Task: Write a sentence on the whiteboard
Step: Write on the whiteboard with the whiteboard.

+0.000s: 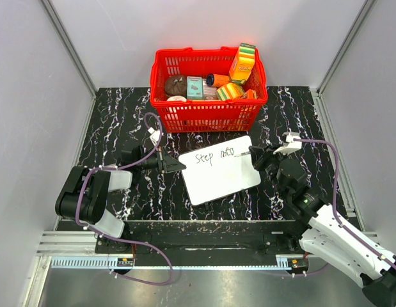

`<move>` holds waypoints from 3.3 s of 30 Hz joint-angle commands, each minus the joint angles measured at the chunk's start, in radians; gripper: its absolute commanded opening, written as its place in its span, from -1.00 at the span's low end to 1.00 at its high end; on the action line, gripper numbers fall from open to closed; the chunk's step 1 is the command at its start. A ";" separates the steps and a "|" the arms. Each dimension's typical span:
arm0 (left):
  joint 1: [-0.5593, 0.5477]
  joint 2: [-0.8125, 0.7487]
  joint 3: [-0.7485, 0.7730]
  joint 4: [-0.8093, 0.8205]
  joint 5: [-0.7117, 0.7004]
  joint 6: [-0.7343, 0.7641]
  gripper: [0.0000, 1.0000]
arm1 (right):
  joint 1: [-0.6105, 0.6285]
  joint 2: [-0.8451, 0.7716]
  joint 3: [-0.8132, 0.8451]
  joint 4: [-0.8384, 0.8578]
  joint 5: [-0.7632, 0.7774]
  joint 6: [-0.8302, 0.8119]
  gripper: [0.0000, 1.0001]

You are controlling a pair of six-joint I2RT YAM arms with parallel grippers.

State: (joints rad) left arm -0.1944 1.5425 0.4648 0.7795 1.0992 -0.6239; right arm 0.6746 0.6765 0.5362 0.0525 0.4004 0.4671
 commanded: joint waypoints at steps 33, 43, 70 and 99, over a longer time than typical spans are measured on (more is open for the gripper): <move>-0.011 0.019 0.015 0.000 -0.016 0.082 -1.00 | 0.196 0.221 0.074 0.161 -0.069 -0.031 -1.00; -0.013 0.022 0.017 0.000 -0.016 0.082 -1.00 | 0.289 0.351 0.116 0.250 -0.049 -0.028 -1.00; -0.014 0.022 0.018 0.000 -0.012 0.082 -1.00 | 0.379 0.528 0.146 0.320 0.025 -0.030 -1.00; -0.013 0.022 0.018 -0.002 -0.015 0.082 -1.00 | 0.379 0.459 0.110 0.274 0.143 -0.044 -1.00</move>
State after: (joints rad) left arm -0.1955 1.5478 0.4698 0.7753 1.0992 -0.6216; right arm 1.0481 1.1709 0.6464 0.2974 0.5091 0.4416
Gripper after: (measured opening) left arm 0.122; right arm 0.186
